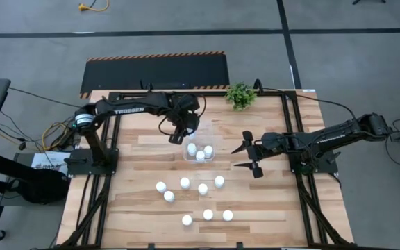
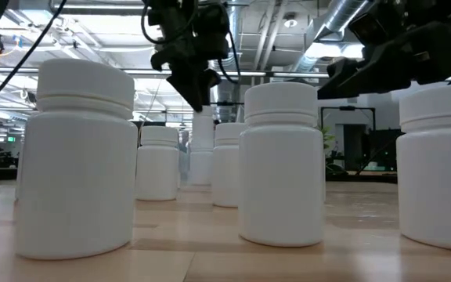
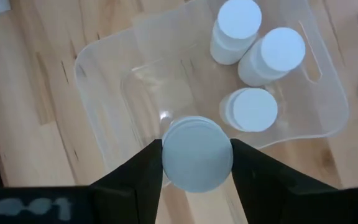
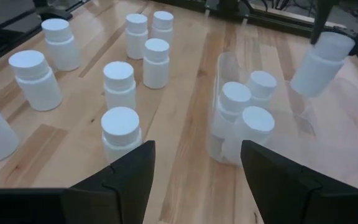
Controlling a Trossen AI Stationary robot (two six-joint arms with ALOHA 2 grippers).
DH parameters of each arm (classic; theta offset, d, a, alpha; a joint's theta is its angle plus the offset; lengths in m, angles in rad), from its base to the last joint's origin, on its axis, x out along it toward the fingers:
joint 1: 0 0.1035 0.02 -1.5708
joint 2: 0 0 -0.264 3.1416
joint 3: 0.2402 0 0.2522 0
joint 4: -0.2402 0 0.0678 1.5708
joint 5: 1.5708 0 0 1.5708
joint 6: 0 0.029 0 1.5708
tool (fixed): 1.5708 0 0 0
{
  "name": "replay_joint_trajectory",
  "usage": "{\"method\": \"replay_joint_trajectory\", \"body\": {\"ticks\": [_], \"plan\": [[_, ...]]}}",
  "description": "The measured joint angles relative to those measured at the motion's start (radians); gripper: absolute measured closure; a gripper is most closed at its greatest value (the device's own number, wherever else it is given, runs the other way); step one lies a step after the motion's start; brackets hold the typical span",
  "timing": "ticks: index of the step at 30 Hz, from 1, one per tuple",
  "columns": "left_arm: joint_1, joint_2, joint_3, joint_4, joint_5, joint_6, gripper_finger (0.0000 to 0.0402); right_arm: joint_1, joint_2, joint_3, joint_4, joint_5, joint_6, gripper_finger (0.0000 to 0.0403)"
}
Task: Pick and place pill bottles into a basket
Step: Put the pill bottles into the container
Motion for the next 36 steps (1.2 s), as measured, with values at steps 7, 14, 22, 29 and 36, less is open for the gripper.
{"method": "replay_joint_trajectory", "body": {"ticks": [7,14,22,29,36], "plan": [[0.000,0.013,-0.005,0.004,0.023,0.014,0.0242,0.004,0.000,0.000,-0.003,-0.001,0.000,0.0173],[0.000,0.013,-0.006,0.009,0.074,0.010,0.0242,0.004,0.000,0.000,-0.004,-0.001,0.000,0.0173],[0.002,0.022,-0.006,0.043,0.058,0.011,0.0242,0.004,0.000,0.000,-0.004,-0.001,0.001,0.0173],[0.012,0.092,-0.008,0.026,0.046,0.019,0.0242,0.004,0.000,0.000,-0.008,-0.001,0.012,0.0173],[0.016,0.144,-0.008,0.007,0.054,0.023,0.0242,0.004,0.000,0.001,-0.028,-0.001,0.020,0.0173]]}}
